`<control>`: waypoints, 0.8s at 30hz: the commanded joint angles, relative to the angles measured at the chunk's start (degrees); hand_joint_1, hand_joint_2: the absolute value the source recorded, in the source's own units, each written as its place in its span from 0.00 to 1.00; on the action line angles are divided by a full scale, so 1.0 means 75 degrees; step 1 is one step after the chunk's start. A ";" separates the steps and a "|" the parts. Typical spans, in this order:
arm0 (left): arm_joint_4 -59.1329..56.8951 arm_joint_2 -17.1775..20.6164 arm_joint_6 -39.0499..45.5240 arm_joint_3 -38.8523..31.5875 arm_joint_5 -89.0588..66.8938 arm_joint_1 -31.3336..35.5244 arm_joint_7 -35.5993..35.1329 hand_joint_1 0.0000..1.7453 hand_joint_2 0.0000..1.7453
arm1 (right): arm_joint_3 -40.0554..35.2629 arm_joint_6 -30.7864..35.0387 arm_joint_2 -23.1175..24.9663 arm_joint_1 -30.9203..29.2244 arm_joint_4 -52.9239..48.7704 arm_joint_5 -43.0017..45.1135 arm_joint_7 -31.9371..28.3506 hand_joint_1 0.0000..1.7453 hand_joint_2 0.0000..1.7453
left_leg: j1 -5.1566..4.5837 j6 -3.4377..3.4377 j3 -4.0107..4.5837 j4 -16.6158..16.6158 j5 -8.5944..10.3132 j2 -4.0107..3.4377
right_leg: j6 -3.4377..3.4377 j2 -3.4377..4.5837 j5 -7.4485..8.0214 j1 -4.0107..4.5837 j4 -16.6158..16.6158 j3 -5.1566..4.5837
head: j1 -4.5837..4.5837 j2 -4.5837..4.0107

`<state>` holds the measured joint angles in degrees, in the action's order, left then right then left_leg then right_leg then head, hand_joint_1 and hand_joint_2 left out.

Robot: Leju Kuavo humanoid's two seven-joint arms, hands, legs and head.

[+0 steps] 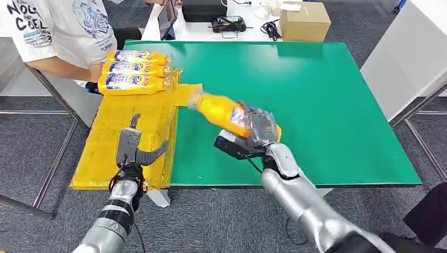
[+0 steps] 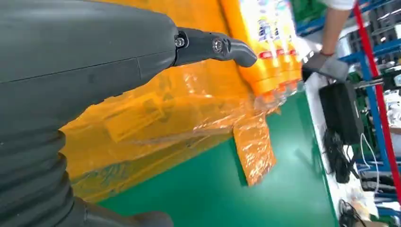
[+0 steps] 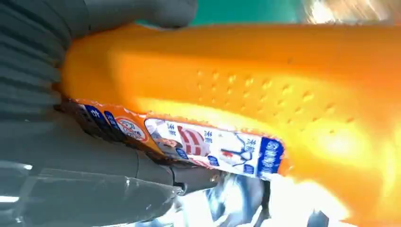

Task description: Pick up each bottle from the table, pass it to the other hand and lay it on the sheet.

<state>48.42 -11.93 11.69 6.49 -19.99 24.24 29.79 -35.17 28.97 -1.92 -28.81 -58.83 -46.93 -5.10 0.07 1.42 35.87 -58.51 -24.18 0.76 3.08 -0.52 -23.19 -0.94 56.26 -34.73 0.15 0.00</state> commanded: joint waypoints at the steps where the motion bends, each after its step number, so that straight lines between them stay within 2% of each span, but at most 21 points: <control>1: 0.0550 -0.0070 -0.0823 -0.0319 0.0809 -0.0098 -0.0311 0.00 1.00 | 0.3383 0.0862 0.0755 0.1675 -0.2255 0.0497 -0.1110 1.00 1.00 | 0.0001 -0.0004 -0.0006 0.0003 -0.0002 0.0011 | -0.0008 -0.0013 -0.0006 0.0001 -0.0003 0.0012 | 0.0000 0.0000; 3: 0.0539 -0.0063 -0.0892 -0.0312 0.0883 -0.0080 -0.0344 0.00 1.00 | 0.3429 0.0949 0.0816 0.1642 -0.2125 0.0477 -0.1185 1.00 1.00 | 0.0003 -0.0005 -0.0015 0.0000 -0.0006 0.0007 | -0.0010 -0.0009 -0.0007 0.0003 -0.0005 0.0023 | 0.0003 0.0000; 5: 0.0533 -0.0052 -0.1413 -0.0288 0.1385 -0.0077 -0.0420 0.00 1.00 | 0.3609 0.0891 0.0911 0.1655 -0.1912 0.0546 -0.1292 1.00 1.00 | -0.0006 -0.0006 -0.0012 -0.0002 -0.0009 -0.0012 | -0.0012 0.0011 -0.0004 -0.0005 0.0001 0.0015 | 0.0003 0.0000; 7: 0.0529 0.0035 -0.2293 -0.0047 0.1990 -0.0066 -0.0481 0.00 1.00 | 0.3728 0.0618 0.0919 0.1644 -0.1457 0.0830 -0.1614 1.00 1.00 | -0.0006 -0.0015 -0.0045 -0.0004 -0.0024 -0.0036 | -0.0024 0.0028 -0.0009 0.0000 0.0002 0.0041 | 0.0000 0.0000; 10: 0.0374 0.0212 -0.4171 0.0341 0.3277 0.0014 -0.0861 0.00 1.00 | 0.3644 -0.0087 0.0898 0.1524 -0.0594 0.1315 -0.2307 1.00 1.00 | -0.0013 -0.0004 -0.0022 0.0008 0.0000 -0.0020 | -0.0010 0.0000 0.0002 -0.0006 -0.0011 0.0019 | 0.0003 0.0000; 11: 0.0328 0.0280 -0.4428 0.0483 0.3481 0.0021 -0.0875 0.00 1.00 | 0.3589 -0.0131 0.0940 0.1486 -0.0295 0.1366 -0.2544 1.00 1.00 | -0.0005 -0.0016 -0.0066 0.0010 -0.0016 -0.0022 | -0.0028 0.0001 -0.0014 0.0004 -0.0015 0.0064 | 0.0003 0.0000; 12: 0.0314 0.0295 -0.4410 0.0522 0.3510 0.0017 -0.0862 0.00 1.00 | 0.3574 -0.0219 0.0996 0.1507 -0.0233 0.1489 -0.2694 1.00 1.00 | -0.0006 -0.0009 -0.0051 0.0010 -0.0010 -0.0029 | -0.0019 0.0012 -0.0005 0.0002 -0.0016 0.0046 | 0.0003 0.0000; 14: 0.0352 0.0470 -0.5184 0.0953 0.3886 0.0022 -0.0737 0.00 1.00 | 0.3326 -0.0693 0.1107 0.1548 0.0015 0.1670 -0.2977 1.00 1.00 | -0.0007 -0.0007 -0.0058 0.0014 -0.0014 -0.0046 | -0.0017 0.0028 -0.0003 0.0001 -0.0017 0.0049 | 0.0000 0.0000; 19: 0.0540 0.0558 -0.5387 0.1301 0.3968 -0.0034 -0.0688 0.00 1.00 | 0.2941 -0.0957 0.1316 0.1539 0.0422 0.1629 -0.3073 1.00 1.00 | -0.0005 -0.0010 -0.0051 0.0008 -0.0015 -0.0055 | -0.0020 0.0036 -0.0004 0.0002 -0.0009 0.0040 | 0.0003 0.0000; 20: 0.0585 0.0601 -0.5482 0.1493 0.3978 -0.0040 -0.0646 0.00 1.00 | 0.2703 -0.1187 0.1384 0.1522 0.0593 0.1584 -0.3151 1.00 1.00 | -0.0011 -0.0002 -0.0021 0.0009 -0.0001 -0.0046 | -0.0010 0.0028 0.0006 -0.0005 -0.0007 0.0010 | 0.0003 0.0000; 22: 0.0614 0.0626 -0.5515 0.1764 0.3913 -0.0028 -0.0544 0.00 1.00 | 0.2320 -0.1308 0.1606 0.1481 0.0925 0.1531 -0.3321 1.00 1.00 | -0.0003 -0.0010 -0.0056 0.0006 -0.0018 -0.0057 | -0.0024 0.0039 -0.0006 0.0004 -0.0006 0.0044 | 0.0003 0.0000; 24: 0.0624 0.0639 -0.5462 0.1919 0.3799 0.0012 -0.0469 0.00 1.00 | 0.1974 -0.1230 0.1803 0.1408 0.1146 0.1377 -0.3383 1.00 1.00 | -0.0004 -0.0003 -0.0020 0.0007 -0.0005 -0.0055 | -0.0012 0.0038 0.0007 0.0001 -0.0009 0.0011 | 0.0003 0.0000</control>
<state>53.53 -10.84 -28.79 12.18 9.64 22.35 24.92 -11.65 21.24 7.21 -15.18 -62.31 -35.08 -28.22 -0.02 1.47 35.93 -58.49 -24.14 0.55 3.10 -0.43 -23.14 -1.00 56.26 -34.81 0.17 0.00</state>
